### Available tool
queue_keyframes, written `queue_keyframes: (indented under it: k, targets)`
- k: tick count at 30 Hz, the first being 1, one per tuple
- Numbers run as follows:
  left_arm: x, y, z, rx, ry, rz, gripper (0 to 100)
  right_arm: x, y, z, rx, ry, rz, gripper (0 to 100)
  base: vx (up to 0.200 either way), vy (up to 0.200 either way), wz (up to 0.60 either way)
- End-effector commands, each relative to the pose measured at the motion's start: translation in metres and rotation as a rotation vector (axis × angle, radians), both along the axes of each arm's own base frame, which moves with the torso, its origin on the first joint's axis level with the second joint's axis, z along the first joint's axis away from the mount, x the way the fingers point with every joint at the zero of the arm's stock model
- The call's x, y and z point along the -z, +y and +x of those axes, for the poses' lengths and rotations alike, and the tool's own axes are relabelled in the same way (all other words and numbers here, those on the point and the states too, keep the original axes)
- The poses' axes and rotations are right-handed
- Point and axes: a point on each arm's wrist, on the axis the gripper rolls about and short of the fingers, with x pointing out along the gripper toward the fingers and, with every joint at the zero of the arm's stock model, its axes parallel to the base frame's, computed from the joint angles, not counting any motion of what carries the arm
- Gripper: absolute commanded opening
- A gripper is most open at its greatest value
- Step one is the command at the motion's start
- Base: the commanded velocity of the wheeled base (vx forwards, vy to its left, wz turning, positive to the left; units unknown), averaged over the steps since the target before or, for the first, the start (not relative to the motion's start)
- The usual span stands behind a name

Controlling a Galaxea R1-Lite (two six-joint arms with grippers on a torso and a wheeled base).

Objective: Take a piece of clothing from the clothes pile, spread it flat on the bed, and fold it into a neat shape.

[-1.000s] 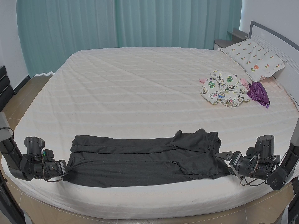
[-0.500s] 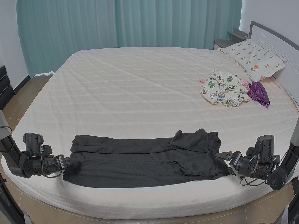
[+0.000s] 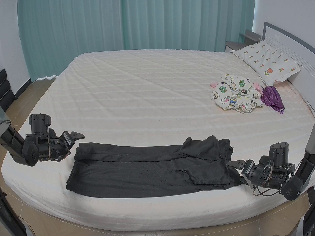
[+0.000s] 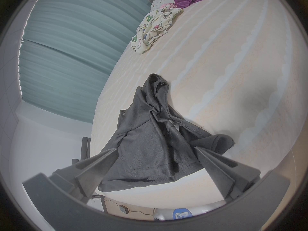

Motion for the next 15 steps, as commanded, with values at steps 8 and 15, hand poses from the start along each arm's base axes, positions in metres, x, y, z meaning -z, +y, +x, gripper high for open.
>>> queue_keyframes:
  k: [8, 15]
  targets:
    - [0.016, -0.041, 0.01, 0.017, 0.078, 0.06, 100, 0.003, 0.001, 0.001, -0.002, 0.011, -0.002, 100, 0.0, 0.0, 0.0]
    - [0.018, -0.049, 0.021, -0.011, 0.08, 0.016, 100, 0.004, 0.002, 0.0, -0.006, 0.016, -0.006, 100, 0.0, 0.0, 0.0]
